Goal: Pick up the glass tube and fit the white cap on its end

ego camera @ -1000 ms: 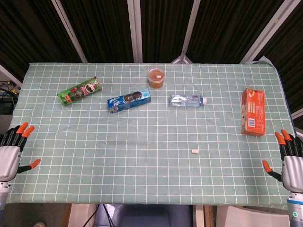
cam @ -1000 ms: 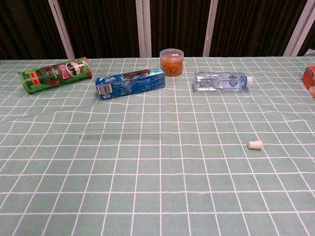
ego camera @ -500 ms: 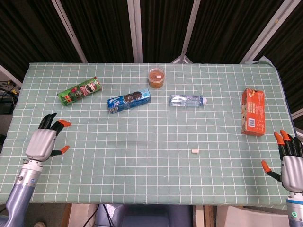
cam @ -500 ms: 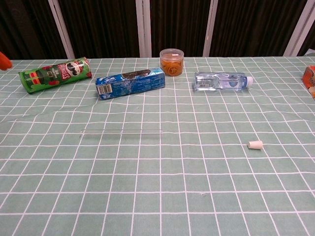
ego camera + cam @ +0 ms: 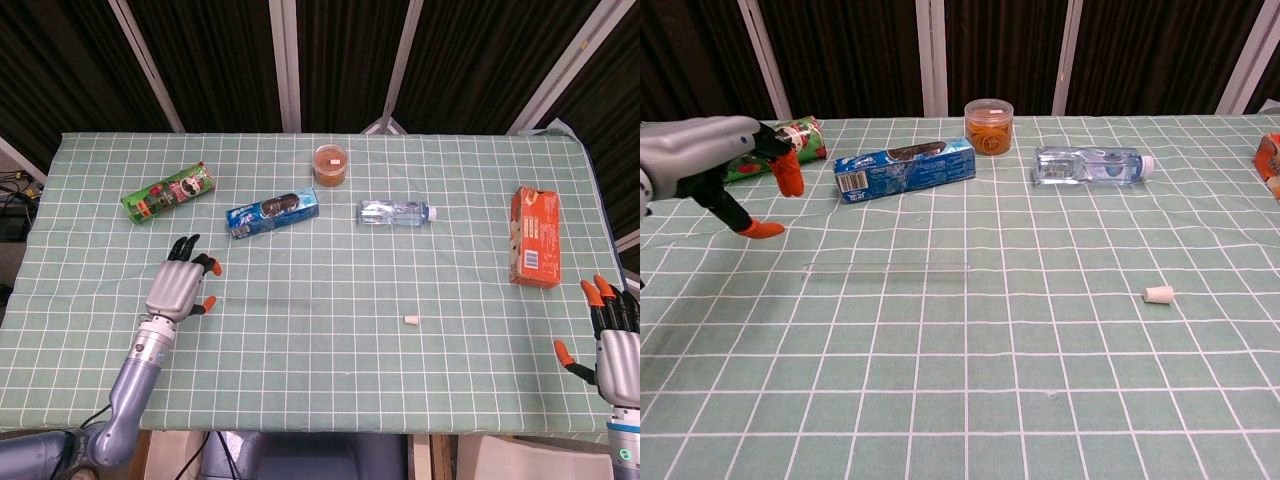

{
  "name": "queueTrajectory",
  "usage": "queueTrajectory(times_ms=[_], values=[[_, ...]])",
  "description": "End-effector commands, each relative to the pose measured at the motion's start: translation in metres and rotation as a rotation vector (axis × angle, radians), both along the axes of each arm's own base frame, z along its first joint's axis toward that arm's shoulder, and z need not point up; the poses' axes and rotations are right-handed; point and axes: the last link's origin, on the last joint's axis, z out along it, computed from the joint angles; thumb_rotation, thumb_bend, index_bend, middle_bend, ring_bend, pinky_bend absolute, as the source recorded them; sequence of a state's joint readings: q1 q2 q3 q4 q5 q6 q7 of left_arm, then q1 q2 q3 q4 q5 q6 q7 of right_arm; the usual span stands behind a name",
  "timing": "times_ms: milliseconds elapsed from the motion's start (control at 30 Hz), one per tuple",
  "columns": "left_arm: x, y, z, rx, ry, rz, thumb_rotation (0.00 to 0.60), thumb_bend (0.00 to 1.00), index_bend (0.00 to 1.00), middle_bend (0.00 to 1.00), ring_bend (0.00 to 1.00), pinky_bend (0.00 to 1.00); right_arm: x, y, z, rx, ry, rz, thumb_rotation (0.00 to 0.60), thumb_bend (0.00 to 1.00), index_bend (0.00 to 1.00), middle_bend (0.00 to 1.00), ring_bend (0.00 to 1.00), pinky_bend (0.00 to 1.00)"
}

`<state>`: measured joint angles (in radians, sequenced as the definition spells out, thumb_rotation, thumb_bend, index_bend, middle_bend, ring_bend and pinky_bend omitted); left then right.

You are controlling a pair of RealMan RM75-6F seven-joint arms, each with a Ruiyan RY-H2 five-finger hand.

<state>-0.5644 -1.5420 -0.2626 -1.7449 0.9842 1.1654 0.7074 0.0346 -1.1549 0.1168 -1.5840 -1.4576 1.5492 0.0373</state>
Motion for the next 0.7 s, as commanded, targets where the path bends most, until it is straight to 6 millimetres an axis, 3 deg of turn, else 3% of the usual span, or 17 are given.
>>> queueTrajectory(times_ms=[33,400,700], values=[[0.014,0.003,-0.019,-0.021,0.006,0.025,0.6,0.35,0.43,0.37,0.02,0.0,0.0,0.0,0.0,0.002,-0.002,0.0,0.6,0.32,0.0,0.0,0.0,0.0],[0.03,0.002,-0.056,-0.055,0.069,0.077,0.6,0.35,0.43,0.4,0.04,0.0,-0.001,0.0,0.001,0.005,-0.015,-0.001,0.6,0.32,0.0,0.0,0.0,0.0],[0.039,0.008,-0.073,-0.057,0.105,0.093,0.6,0.37,0.47,0.41,0.04,0.0,0.0,0.001,0.002,0.002,-0.023,0.004,0.6,0.32,0.0,0.0,0.0,0.0]])
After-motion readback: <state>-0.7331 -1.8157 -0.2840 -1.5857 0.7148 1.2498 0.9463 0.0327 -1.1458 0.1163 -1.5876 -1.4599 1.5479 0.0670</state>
